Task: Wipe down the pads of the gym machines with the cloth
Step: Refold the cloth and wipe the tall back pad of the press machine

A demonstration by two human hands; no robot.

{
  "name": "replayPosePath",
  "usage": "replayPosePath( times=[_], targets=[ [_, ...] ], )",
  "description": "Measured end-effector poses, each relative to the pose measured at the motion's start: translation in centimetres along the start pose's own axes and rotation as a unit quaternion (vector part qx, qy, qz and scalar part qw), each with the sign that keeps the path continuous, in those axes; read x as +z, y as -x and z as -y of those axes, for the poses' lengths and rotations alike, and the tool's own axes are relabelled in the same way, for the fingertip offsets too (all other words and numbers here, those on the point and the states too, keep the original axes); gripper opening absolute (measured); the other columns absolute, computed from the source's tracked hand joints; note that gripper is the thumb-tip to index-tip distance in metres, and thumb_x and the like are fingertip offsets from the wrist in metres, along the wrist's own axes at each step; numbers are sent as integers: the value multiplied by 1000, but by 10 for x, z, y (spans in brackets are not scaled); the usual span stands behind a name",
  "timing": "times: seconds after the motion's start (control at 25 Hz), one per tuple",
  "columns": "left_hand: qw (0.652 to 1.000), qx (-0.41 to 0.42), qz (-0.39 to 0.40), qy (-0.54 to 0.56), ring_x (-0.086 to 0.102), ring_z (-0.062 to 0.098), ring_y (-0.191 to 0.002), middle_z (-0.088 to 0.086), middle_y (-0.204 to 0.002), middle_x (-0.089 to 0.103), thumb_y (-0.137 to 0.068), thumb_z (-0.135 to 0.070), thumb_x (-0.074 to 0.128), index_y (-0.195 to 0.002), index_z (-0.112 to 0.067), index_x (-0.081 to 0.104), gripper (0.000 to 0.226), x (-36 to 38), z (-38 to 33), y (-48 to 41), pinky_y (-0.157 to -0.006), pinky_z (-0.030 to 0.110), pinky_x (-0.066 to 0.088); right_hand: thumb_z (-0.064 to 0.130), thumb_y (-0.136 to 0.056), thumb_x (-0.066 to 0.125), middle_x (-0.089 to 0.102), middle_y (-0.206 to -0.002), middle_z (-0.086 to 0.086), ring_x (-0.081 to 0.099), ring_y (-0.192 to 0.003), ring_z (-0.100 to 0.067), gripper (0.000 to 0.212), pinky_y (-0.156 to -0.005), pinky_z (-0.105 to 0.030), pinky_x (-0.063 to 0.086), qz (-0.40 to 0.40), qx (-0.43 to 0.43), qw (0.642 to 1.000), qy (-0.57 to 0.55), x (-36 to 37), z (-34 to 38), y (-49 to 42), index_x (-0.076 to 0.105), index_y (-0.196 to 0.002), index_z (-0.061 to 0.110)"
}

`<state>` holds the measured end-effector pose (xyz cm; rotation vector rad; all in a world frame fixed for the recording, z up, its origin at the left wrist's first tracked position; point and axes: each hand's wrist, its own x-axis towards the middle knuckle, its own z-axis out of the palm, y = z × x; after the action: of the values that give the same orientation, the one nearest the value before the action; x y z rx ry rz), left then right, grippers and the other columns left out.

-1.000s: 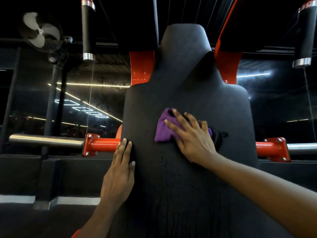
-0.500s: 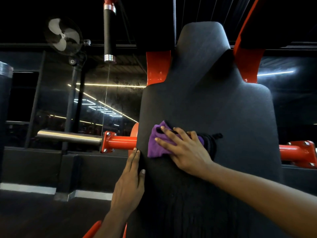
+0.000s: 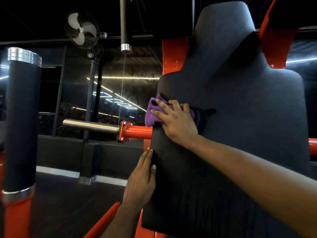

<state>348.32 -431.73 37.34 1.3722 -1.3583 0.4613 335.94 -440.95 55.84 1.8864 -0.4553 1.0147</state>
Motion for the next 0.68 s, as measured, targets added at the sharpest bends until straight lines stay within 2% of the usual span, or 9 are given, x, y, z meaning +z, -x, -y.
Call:
replayPosePath(
  times=[0.12,0.28,0.44,0.68],
  targets=[
    [1000,-4,3,-25,36,7,-143,-13,-162,28,-105,-31,42,-155,-25,34,51,-3,-2,11,-112,21,30,34,-99,44,23,-167,3,30,-142,-32,53,-106,-55,30,44,-55,997,-37,6,18,34,40,-151,38],
    [999,-9,-4,-49,37,11,-144,-9,-160,32,-105,-32,40,-154,-24,35,50,-9,-13,7,-116,36,37,31,-97,47,27,-166,2,36,-140,-33,54,-103,-52,34,46,-57,997,-41,1,2,59,42,-151,39],
    [995,23,-15,-100,27,13,-148,-3,-161,31,-104,-24,46,-153,-18,38,50,-5,-37,-10,-117,28,25,28,-94,49,27,-165,2,38,-135,-32,59,-97,-50,35,26,-6,1000,-14,-10,-35,89,40,-150,41],
    [984,107,-28,-139,23,21,-151,4,-162,31,-102,-19,51,-150,-11,42,50,22,-71,-39,-124,44,21,24,-86,53,26,-166,8,40,-131,-32,66,-92,-46,33,7,134,990,40,-37,-120,161,44,-148,42]
  ],
)
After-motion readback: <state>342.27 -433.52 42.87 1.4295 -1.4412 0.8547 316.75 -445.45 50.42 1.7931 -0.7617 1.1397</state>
